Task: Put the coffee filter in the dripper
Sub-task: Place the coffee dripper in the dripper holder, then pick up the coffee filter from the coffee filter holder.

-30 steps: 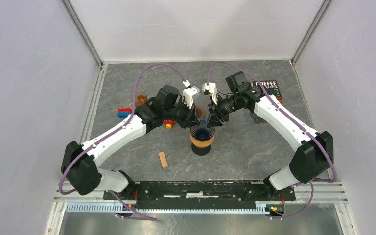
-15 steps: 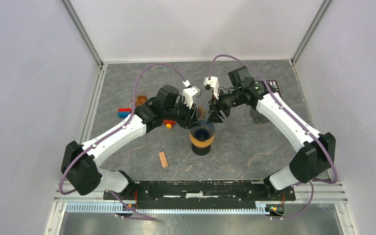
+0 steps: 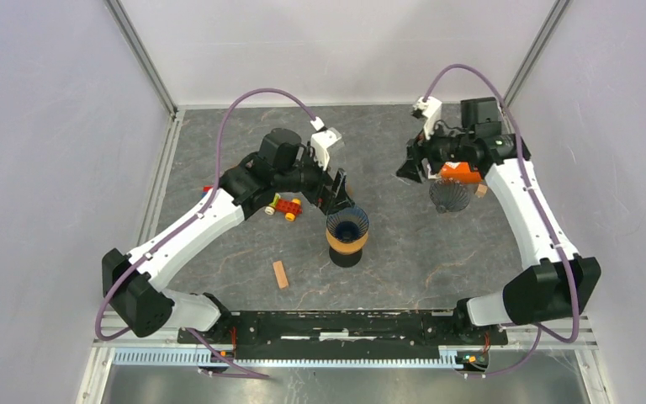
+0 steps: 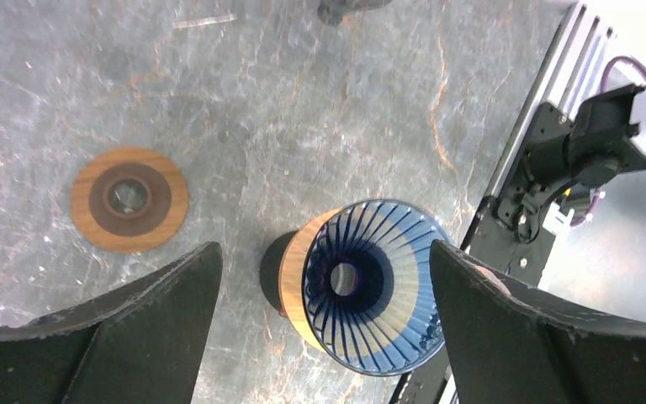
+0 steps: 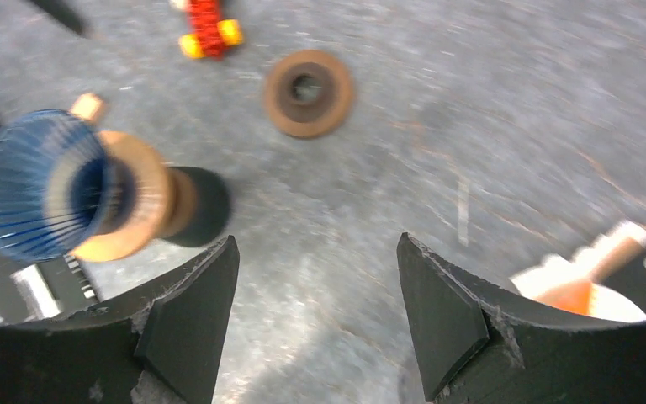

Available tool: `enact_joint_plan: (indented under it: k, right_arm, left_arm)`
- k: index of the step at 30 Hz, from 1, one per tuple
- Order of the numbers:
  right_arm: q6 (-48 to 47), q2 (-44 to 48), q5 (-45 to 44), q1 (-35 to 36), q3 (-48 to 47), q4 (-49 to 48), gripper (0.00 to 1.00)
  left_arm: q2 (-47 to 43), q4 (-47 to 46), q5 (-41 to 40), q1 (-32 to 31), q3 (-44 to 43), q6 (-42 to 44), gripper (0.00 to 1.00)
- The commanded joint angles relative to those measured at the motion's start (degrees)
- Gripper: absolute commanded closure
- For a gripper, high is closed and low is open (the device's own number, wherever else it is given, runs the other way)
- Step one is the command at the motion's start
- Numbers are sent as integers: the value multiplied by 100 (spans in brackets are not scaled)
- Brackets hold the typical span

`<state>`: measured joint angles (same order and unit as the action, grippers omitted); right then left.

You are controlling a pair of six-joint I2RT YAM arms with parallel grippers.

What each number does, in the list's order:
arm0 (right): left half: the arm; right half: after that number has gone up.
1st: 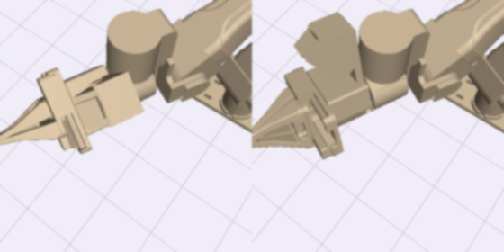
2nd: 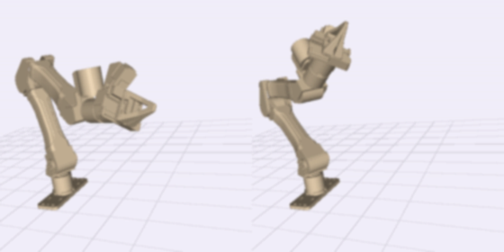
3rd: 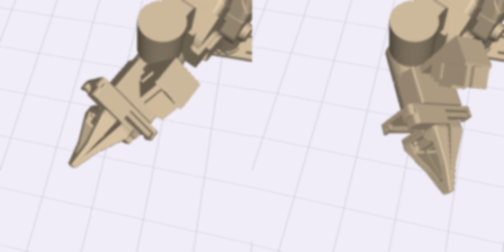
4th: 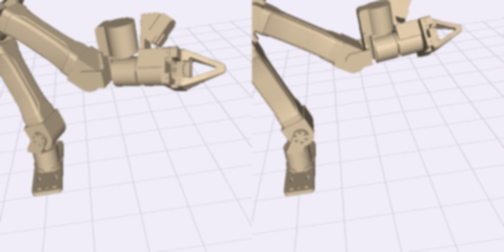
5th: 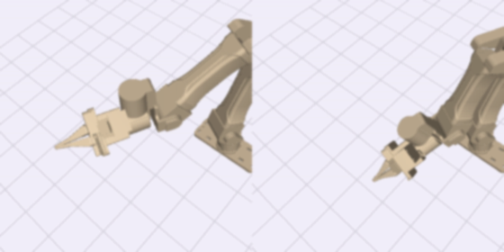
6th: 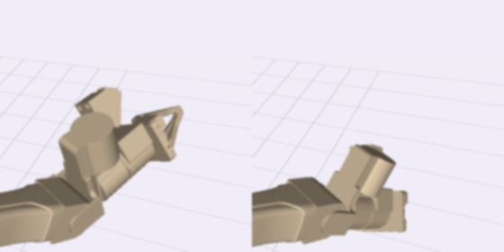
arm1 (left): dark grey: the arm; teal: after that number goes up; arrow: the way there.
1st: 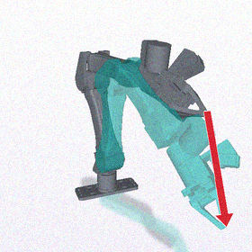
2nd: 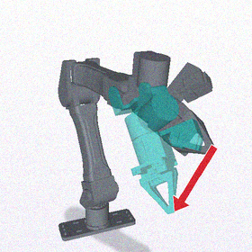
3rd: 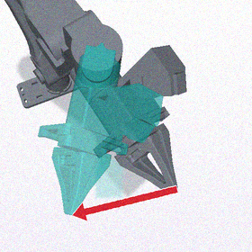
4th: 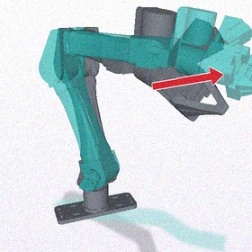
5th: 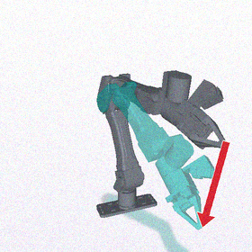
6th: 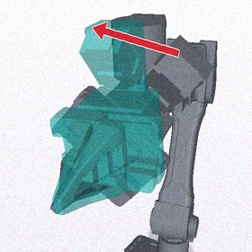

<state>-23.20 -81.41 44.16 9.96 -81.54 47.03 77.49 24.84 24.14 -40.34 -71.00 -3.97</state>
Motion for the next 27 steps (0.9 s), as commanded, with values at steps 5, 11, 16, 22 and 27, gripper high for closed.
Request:
enact_joint_plan:
  k: [5,11,16,22,27]
  right_arm:
    - [-16,-314,-2617,-620,84,-1016,29]
    - [-452,-1521,-4319,-337,-559,-1511,38]
    - [-657,-2593,-5608,-180,-1291,-1716,36]
    - [-850,-3424,-6376,-77,-1519,-1984,35]
    - [-1140,-3698,-6991,-11,-1385,-2317,35]
  left_arm:
    - [-167,617,-403,48,-1162,329,0]
    - [-163,637,-586,89,-1250,330,4]
    - [-204,610,-623,140,-1224,308,5]
    - [-253,627,-613,149,-1222,388,4]
    - [-232,579,-527,149,-1215,388,4]
